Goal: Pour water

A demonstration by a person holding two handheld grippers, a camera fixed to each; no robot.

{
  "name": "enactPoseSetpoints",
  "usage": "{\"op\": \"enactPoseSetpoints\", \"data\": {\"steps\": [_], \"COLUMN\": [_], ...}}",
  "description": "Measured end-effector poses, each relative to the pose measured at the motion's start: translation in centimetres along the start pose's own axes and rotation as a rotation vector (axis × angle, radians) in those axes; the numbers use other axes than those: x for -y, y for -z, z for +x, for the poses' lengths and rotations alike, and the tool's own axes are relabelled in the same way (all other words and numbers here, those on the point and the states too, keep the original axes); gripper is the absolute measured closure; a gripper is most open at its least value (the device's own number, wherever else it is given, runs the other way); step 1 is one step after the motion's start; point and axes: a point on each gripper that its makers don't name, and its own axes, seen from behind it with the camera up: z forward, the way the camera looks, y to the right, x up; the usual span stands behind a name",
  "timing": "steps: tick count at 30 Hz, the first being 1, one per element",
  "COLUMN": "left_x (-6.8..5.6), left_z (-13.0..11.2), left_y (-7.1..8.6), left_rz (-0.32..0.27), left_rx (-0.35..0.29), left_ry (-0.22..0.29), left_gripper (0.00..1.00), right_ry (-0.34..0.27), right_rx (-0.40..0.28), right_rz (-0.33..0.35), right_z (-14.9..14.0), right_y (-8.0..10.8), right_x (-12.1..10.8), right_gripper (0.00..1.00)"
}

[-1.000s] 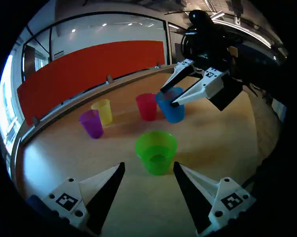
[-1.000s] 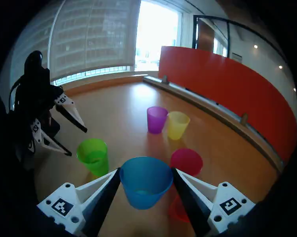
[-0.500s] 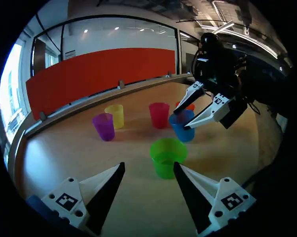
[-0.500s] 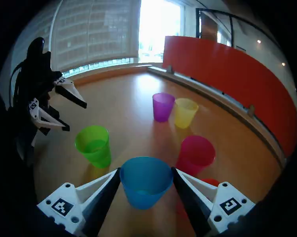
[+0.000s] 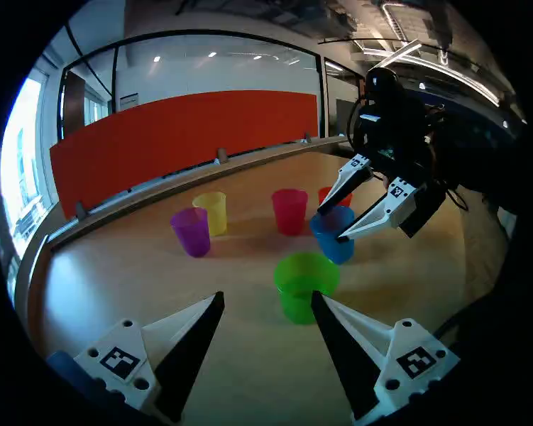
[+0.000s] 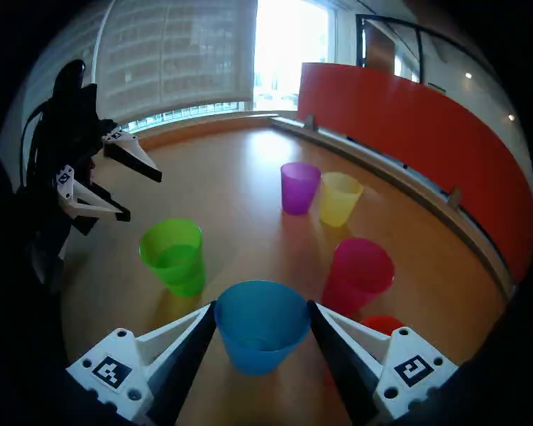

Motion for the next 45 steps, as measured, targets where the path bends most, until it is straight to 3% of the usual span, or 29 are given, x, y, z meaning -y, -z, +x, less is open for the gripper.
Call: {"op": "enactPoseSetpoints", "data": {"steps": [27, 45], "left_x": [-0.3, 0.1], "left_z": [0.2, 0.5], "left_y": [0.6, 1.1], "left_rz": [0.003, 0.022], "left_rx": [-0.006, -0.012], "left_ry": [-0.014, -0.021], "left_gripper": [0.09, 0.09], "right_ry": [0.05, 0.05], "right_rx": [0.052, 0.028], "right_rz": [-0.031, -0.031], "right_z": [-2.0, -0.8], "right_y": [1.8, 2.8], "right_x": [-0.2, 0.2], "right_gripper": [0.04, 0.0]}}
